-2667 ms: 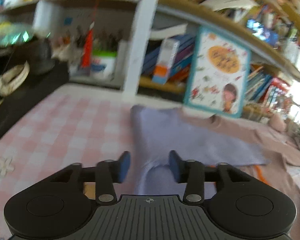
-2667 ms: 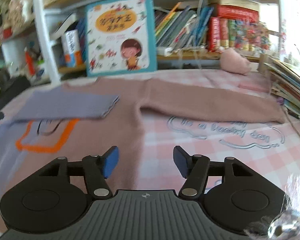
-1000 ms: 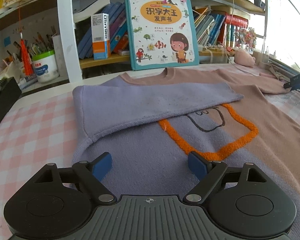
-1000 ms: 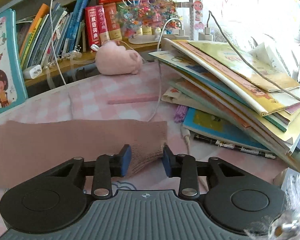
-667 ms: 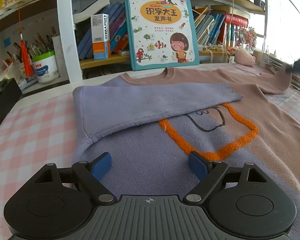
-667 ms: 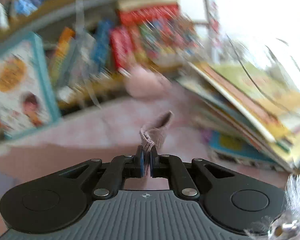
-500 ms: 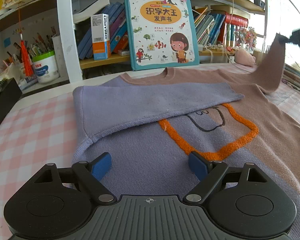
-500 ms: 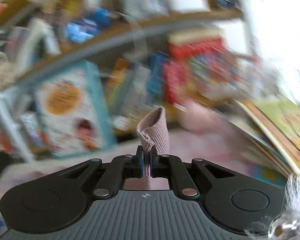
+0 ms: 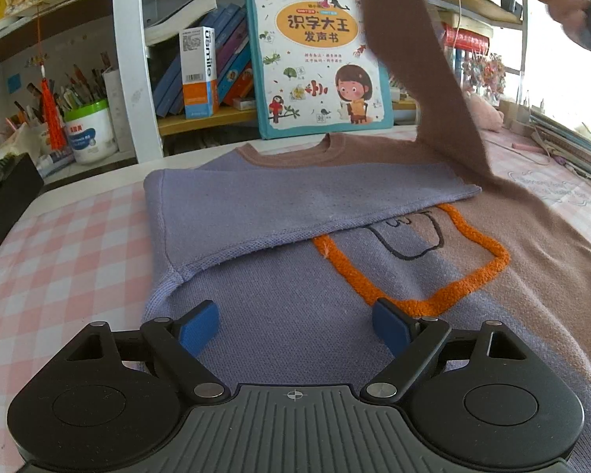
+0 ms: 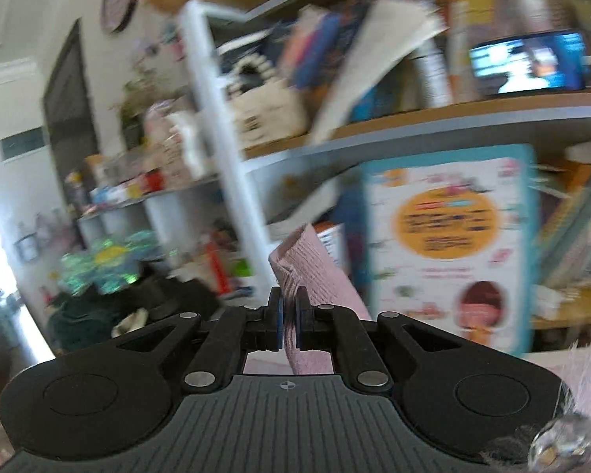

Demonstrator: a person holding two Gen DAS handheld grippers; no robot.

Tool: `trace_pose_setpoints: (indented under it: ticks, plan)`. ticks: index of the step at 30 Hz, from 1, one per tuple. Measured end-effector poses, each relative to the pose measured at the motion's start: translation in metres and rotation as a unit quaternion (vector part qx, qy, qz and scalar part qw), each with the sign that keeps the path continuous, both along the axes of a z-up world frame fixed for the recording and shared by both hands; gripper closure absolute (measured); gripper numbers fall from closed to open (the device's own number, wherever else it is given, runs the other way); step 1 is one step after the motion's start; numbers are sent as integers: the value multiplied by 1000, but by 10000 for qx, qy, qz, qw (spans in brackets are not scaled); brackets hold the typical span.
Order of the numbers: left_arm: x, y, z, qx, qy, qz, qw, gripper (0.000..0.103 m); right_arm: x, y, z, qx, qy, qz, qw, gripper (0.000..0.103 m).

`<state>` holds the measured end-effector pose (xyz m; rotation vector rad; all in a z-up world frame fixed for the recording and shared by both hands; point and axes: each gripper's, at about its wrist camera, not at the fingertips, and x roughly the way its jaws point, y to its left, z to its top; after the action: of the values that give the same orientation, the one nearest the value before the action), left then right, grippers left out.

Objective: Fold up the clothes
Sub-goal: 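Carry the pink sleeve across the sweater front and open the right gripper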

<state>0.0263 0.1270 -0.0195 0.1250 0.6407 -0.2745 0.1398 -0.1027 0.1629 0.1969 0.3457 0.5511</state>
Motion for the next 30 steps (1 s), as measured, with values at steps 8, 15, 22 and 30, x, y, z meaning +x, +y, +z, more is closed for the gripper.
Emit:
trace_pose_setpoints:
  ticks: [8, 15, 22, 30]
  plan:
    - [0, 1, 0, -21, 11, -2, 10000, 15, 47, 65, -53, -347, 651, 322, 9968, 98]
    - [0, 0, -1, -33, 27, 5, 10000, 13, 55, 75, -96, -344, 1191, 506, 9910, 70]
    - [2, 0, -1, 27, 17, 52, 10000, 11, 28, 66, -103, -582, 1245, 589, 9888, 59]
    - [0, -3, 2, 166, -27, 116, 9998, 9, -26, 9, -107, -667, 1441, 221, 9871, 55]
